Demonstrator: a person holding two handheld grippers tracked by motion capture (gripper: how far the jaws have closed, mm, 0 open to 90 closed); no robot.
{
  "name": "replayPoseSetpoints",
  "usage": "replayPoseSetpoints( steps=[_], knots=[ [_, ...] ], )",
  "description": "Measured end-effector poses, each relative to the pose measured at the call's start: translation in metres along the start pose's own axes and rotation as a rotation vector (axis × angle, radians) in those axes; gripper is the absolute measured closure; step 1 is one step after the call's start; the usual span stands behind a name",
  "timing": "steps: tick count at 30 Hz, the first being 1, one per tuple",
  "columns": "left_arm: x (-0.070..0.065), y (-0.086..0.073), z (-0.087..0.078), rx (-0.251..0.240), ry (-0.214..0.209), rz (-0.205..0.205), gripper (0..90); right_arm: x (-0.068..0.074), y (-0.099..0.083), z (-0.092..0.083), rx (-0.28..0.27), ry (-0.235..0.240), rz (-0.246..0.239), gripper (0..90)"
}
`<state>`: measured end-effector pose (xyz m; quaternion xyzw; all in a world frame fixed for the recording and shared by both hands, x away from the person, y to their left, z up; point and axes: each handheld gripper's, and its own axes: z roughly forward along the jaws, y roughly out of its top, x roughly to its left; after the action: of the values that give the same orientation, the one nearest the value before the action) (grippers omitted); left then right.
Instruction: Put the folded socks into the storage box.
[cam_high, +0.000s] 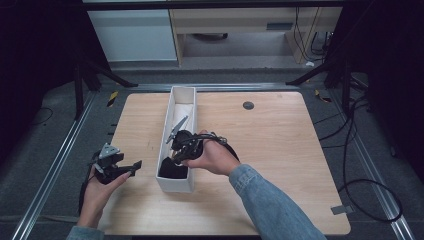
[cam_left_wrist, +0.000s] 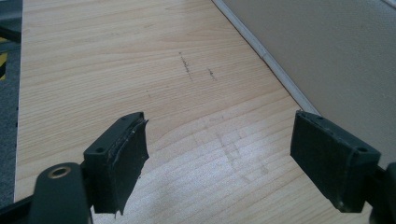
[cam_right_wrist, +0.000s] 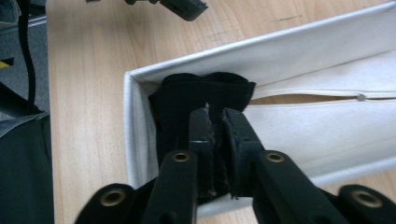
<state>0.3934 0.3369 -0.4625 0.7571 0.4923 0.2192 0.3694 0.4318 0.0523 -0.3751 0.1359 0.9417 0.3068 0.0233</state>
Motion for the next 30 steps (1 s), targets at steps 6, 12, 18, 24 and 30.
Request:
replayPoseSetpoints(
  steps=[6,12,18,24,30],
  knots=[
    [0.000,0.000,0.001,0.001,0.000,0.002,18.2,-0.007,-0.003,-0.004,0.010,-0.018,0.011,90.0],
    [0.000,0.000,0.001,0.001,0.001,0.000,18.3,-0.005,-0.003,0.005,0.033,-0.013,0.005,90.0],
    [0.001,-0.001,0.000,0.002,0.002,-0.001,18.3,0.001,-0.003,0.018,0.053,0.010,-0.010,90.0],
    [0.000,0.000,0.000,0.001,0.001,-0.001,18.3,0.005,-0.002,0.026,0.076,0.020,-0.018,90.0],
    [0.001,0.000,0.000,0.001,0.003,-0.001,18.3,0.009,-0.002,0.030,0.088,0.026,-0.025,90.0]
  ],
)
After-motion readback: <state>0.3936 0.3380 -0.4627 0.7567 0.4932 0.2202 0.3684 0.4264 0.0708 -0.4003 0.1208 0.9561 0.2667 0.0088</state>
